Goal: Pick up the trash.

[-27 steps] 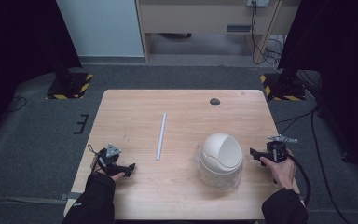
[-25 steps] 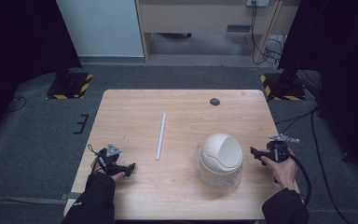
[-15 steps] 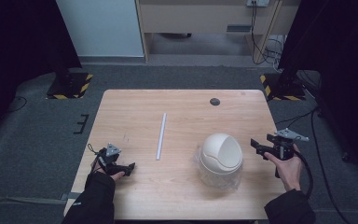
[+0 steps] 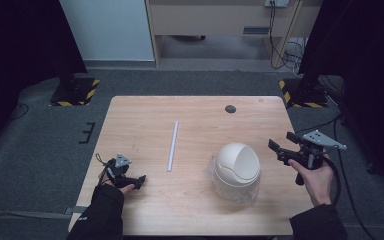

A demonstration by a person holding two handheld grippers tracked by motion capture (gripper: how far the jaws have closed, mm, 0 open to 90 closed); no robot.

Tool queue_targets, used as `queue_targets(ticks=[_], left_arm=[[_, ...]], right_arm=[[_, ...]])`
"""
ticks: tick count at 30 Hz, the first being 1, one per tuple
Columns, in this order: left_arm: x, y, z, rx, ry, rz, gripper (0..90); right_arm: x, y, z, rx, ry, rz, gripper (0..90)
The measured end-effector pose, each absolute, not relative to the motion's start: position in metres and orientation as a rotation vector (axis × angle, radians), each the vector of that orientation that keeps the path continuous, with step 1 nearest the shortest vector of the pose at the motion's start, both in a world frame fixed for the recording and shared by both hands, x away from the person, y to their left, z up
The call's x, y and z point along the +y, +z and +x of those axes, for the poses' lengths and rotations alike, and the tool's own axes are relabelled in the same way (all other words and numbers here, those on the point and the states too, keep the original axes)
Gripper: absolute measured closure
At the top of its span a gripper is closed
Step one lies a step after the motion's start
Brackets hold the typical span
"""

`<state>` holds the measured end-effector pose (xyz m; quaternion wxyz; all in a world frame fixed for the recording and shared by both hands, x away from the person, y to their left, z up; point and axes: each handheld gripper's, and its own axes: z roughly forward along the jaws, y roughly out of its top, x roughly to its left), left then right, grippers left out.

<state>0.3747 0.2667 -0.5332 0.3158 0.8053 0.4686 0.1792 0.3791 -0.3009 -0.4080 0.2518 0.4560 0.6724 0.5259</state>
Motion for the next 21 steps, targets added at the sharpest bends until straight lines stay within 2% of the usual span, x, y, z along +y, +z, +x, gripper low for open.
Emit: queue_targets(ticks=[13,21], left_arm=[[0.265,-0.535,0.373,1.249,0.488,2.101,1.5],[0.265,-0.535,0.373,1.25,0.49,2.098,1.3]], right_arm=[[-0.257,-0.37,0.352,1.904,1.567,1.056,18.3],[-0.227,-0.38,0.332,2.022,1.607,0.99,18.2]])
